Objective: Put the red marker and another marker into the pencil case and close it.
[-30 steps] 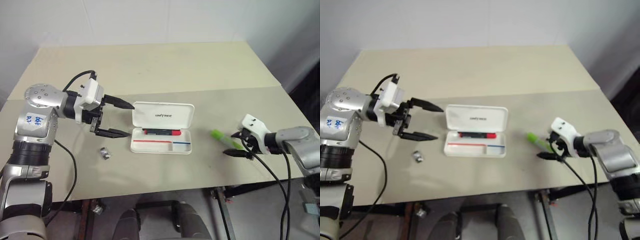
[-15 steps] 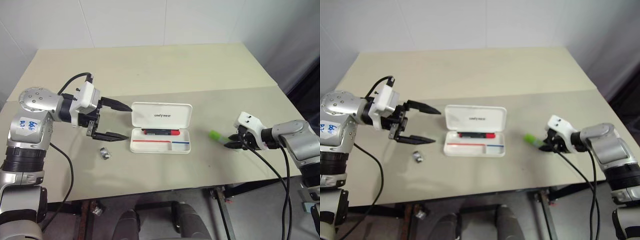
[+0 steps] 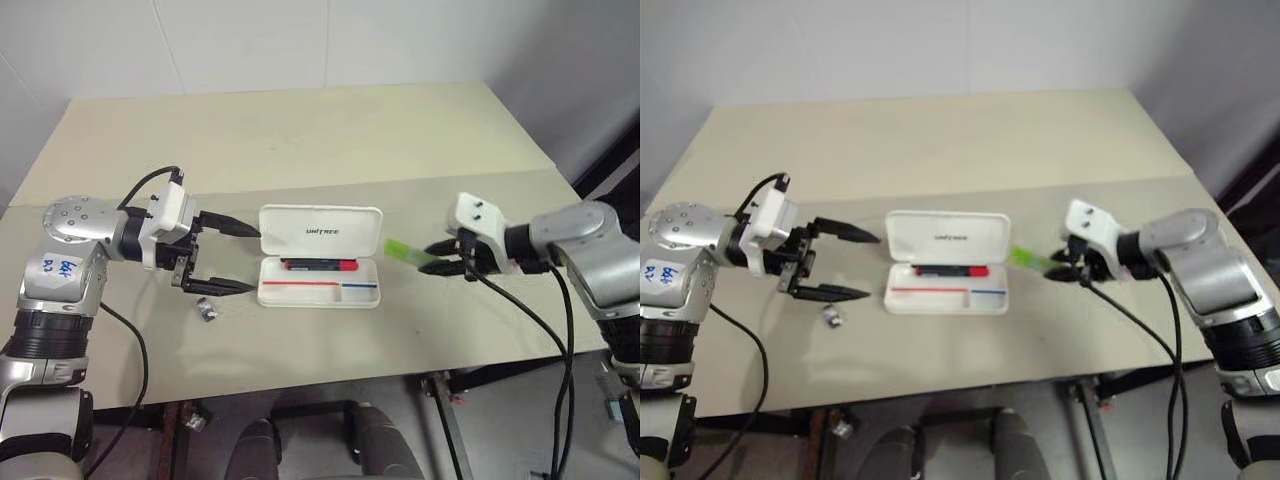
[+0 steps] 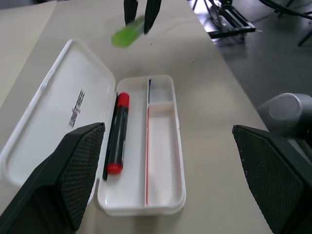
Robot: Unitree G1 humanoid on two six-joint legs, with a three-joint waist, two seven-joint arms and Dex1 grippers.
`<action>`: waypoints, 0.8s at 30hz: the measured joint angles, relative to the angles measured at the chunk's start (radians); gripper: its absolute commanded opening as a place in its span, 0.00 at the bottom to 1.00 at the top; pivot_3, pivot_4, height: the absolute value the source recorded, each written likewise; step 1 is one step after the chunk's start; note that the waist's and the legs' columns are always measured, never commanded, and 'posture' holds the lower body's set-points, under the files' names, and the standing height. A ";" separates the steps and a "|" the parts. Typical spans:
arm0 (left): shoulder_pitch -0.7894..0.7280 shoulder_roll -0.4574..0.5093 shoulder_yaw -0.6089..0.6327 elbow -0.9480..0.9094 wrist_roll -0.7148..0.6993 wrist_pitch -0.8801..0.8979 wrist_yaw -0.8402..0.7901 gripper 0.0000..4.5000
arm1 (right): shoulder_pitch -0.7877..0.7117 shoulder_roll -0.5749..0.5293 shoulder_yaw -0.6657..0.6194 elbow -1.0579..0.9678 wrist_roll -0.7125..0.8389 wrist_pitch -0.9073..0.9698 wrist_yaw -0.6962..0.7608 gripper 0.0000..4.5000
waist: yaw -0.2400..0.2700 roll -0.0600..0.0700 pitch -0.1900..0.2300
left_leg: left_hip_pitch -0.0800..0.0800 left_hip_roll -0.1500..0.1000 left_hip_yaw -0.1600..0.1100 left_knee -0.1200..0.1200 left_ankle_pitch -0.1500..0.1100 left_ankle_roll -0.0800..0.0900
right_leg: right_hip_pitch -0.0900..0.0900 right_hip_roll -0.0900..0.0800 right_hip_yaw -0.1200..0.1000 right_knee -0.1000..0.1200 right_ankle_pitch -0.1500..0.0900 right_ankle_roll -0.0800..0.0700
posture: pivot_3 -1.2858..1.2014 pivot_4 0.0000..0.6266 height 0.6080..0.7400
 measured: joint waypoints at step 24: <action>0.167 0.044 0.042 0.023 0.036 -0.099 0.055 1.00 | -0.182 0.462 0.354 0.033 -0.062 0.068 -0.123 0.24 | 0.001 -0.001 -0.001 | -0.011 0.000 0.002 -0.001 -0.001 0.001 | -0.013 -0.001 -0.001 0.003 0.007 0.013 | 0.52 0.24 1.00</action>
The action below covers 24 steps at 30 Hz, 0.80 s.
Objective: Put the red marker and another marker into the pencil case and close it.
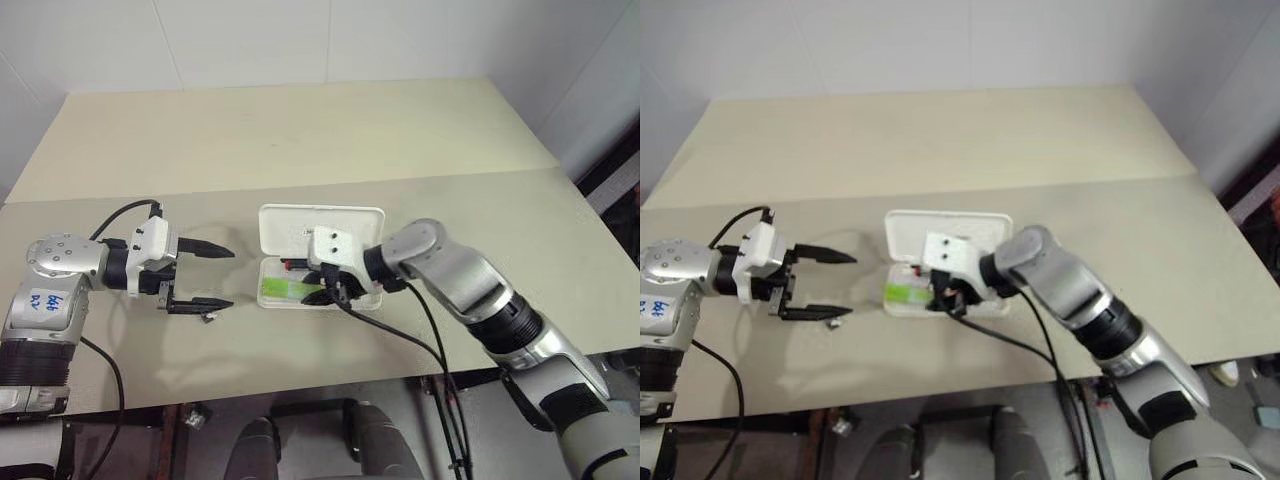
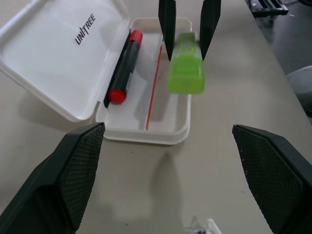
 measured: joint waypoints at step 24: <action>0.061 0.021 0.048 -0.078 -0.007 0.049 0.043 1.00 | -0.042 0.068 0.005 0.185 -0.096 -0.170 0.070 0.75 | -0.001 0.000 0.000 | 0.001 0.001 0.000 -0.001 0.000 0.000 | 0.000 0.000 -0.001 0.000 0.000 0.000 | 0.52 0.24 1.00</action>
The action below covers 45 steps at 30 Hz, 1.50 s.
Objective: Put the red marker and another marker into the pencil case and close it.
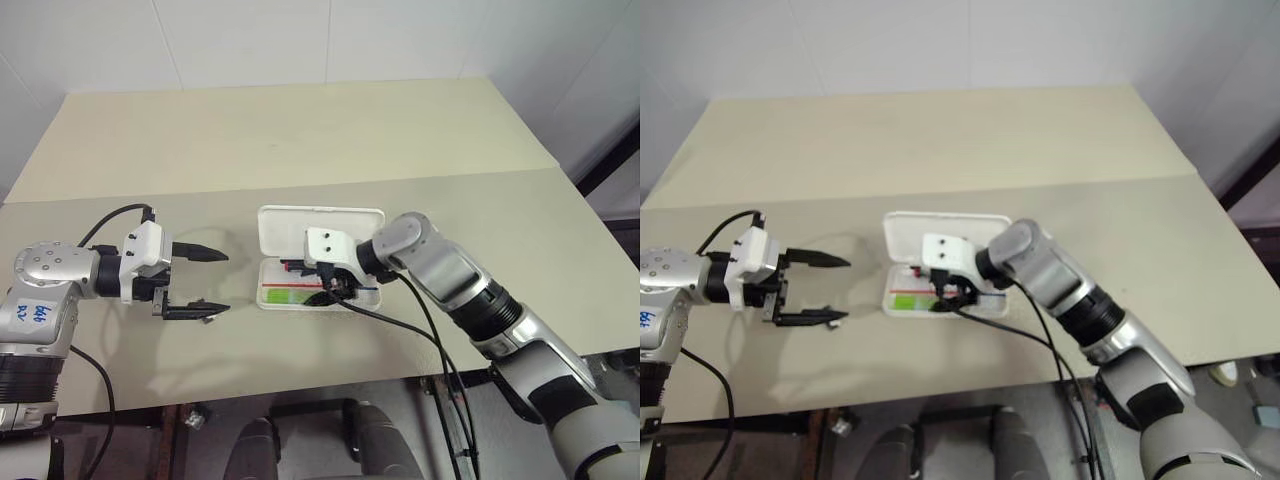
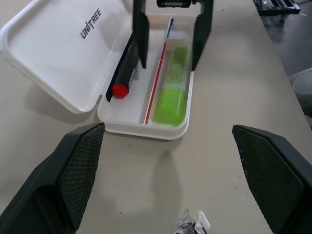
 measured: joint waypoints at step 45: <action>0.294 0.355 0.147 -0.567 -0.039 1.000 0.360 1.00 | 0.426 -0.091 -0.461 -0.409 0.469 -0.181 0.010 0.99 | -0.001 -0.001 0.000 | 0.003 0.009 0.001 -0.001 -0.004 -0.003 | 0.000 0.008 0.002 -0.002 -0.011 -0.021 | 0.52 0.24 1.00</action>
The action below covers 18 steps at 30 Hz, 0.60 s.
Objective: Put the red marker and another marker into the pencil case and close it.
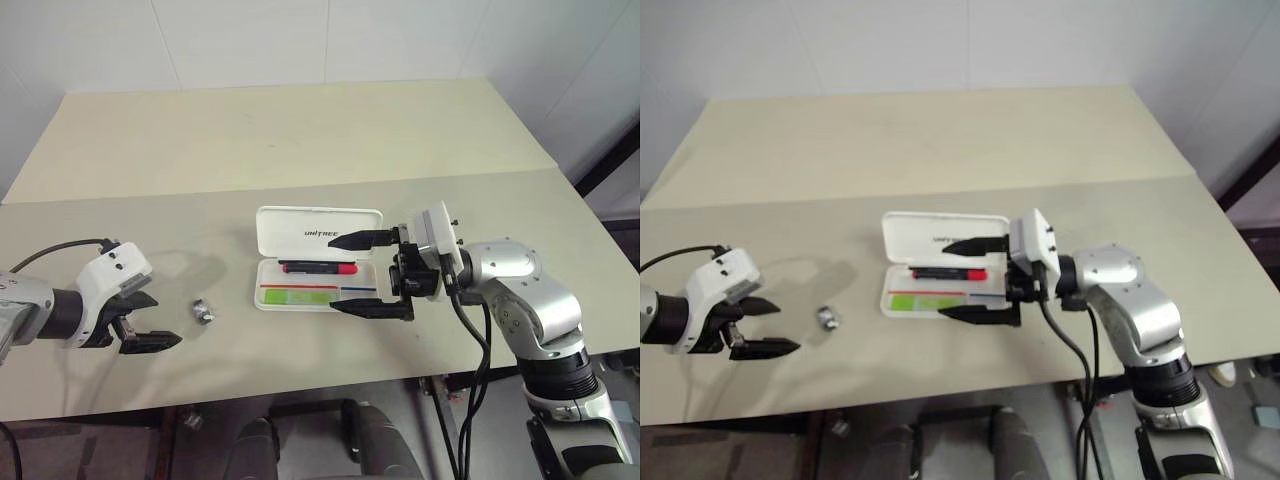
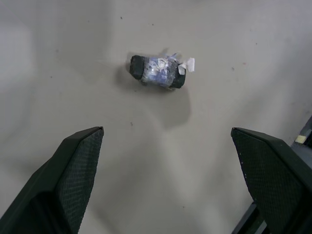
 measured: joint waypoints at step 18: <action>-0.199 -0.070 -0.157 0.095 -0.047 0.149 0.113 1.00 | 0.029 0.021 0.038 -0.066 0.004 0.000 -0.087 0.99 | 0.002 -0.001 -0.001 | 0.000 0.001 0.001 0.001 -0.001 -0.002 | 0.000 0.003 0.003 0.001 0.000 0.000 | 0.52 0.24 1.00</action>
